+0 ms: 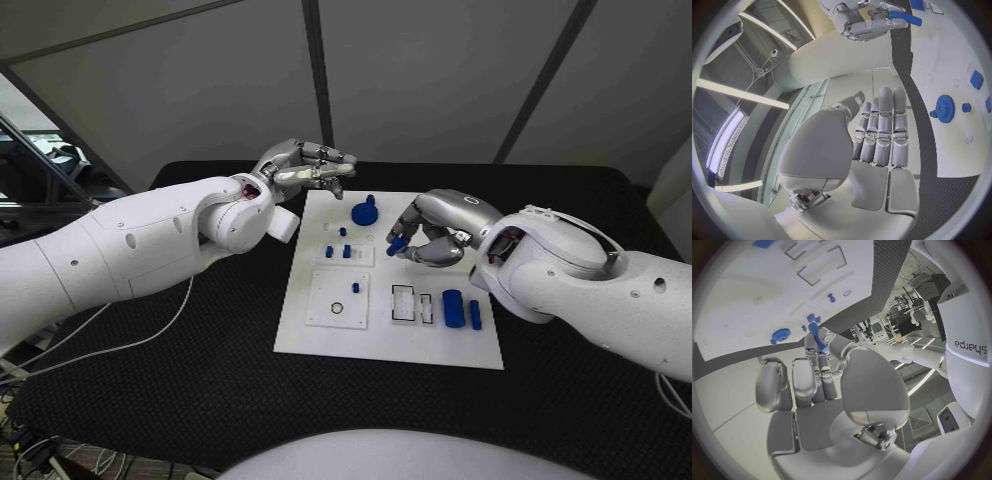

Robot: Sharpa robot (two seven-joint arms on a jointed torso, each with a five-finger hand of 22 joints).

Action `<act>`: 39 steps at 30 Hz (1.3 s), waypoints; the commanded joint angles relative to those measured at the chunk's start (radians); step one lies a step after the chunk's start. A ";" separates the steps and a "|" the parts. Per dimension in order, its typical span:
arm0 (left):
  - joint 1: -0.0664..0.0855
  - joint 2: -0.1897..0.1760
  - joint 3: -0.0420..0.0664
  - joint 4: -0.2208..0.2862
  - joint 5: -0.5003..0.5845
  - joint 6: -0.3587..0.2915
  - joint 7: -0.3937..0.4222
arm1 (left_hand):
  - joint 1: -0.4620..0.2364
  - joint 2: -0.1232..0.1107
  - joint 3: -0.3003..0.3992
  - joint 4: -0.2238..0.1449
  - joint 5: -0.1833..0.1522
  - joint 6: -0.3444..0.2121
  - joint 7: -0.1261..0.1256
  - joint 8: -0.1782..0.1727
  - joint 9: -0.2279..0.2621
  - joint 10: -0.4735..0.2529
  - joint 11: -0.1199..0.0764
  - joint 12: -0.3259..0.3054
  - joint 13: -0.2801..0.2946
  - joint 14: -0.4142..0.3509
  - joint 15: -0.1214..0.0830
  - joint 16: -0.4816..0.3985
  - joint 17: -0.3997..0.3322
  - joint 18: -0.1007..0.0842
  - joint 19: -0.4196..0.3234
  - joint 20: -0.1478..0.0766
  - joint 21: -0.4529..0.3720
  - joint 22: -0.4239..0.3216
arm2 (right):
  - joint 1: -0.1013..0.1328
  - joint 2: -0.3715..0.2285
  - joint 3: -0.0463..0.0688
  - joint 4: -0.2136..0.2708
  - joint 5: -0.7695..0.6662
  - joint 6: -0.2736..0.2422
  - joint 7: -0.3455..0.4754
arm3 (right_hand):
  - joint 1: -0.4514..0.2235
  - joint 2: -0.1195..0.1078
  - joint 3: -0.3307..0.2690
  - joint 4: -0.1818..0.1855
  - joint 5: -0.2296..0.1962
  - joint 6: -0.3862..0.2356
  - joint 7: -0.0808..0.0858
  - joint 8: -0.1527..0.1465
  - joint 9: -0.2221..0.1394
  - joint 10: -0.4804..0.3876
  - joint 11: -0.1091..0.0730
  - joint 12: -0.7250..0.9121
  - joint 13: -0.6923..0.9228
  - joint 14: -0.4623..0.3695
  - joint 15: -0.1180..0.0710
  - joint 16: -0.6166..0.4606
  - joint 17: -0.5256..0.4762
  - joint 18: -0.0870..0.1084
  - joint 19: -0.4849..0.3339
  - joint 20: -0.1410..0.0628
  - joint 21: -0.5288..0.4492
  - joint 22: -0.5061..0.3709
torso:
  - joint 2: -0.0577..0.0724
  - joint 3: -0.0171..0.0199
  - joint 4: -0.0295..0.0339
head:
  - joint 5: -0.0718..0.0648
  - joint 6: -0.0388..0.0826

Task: Assemble the parts on the task board

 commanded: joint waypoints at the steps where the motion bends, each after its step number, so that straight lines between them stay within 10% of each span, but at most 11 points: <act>1: 0.002 0.005 0.001 -0.004 0.006 0.011 0.005 | 0.006 0.005 -0.002 -0.006 -0.005 0.000 0.005 -0.005 0.002 -0.001 0.003 -0.004 0.001 -0.007 0.000 -0.007 -0.001 -0.013 -0.004 0.000 -0.004 -0.001 | 0.000 0.030 -0.001 0.008 0.032 -0.025 0.031 | 0.004 0.009 0.000 0.006 0.006 0.019 -0.010 0.005 0.022 0.008 0.000 -0.003 0.001 0.020 -0.006 0.006 0.000 -0.011 0.007 0.000 0.003 0.017 | 0.001 0.0004 0.0032 | 0.005 -0.002; 21: 0.002 0.021 0.001 -0.020 0.006 0.011 0.008 | 0.007 0.006 -0.002 -0.007 -0.005 0.001 0.005 -0.005 0.002 -0.001 0.003 -0.004 0.002 -0.007 0.000 -0.008 -0.001 -0.013 -0.003 -0.001 -0.005 -0.002 | -0.036 0.201 -0.112 -0.081 -0.015 0.000 0.095 | 0.008 0.010 -0.001 0.005 0.007 0.015 -0.008 0.000 0.023 0.005 0.002 -0.008 0.000 0.017 -0.006 0.000 -0.011 -0.009 0.001 -0.001 -0.003 0.007 | 0.002 0.0007 0.0002 | 0.052 -0.018; 39: 0.002 0.024 0.001 -0.023 0.006 0.014 0.006 | 0.006 0.006 -0.003 -0.007 -0.006 0.001 0.005 -0.006 0.002 -0.001 0.003 -0.004 0.002 -0.007 0.000 -0.008 -0.002 -0.013 -0.003 0.000 -0.005 -0.002 | -0.058 0.235 -0.130 -0.134 -0.070 0.027 0.072 | 0.009 0.010 -0.002 0.006 0.008 0.012 -0.006 -0.002 0.023 0.002 0.003 -0.012 0.000 0.017 -0.005 -0.001 -0.012 -0.009 0.000 -0.001 -0.003 0.007 | 0.002 0.0006 0.0002 | 0.062 -0.027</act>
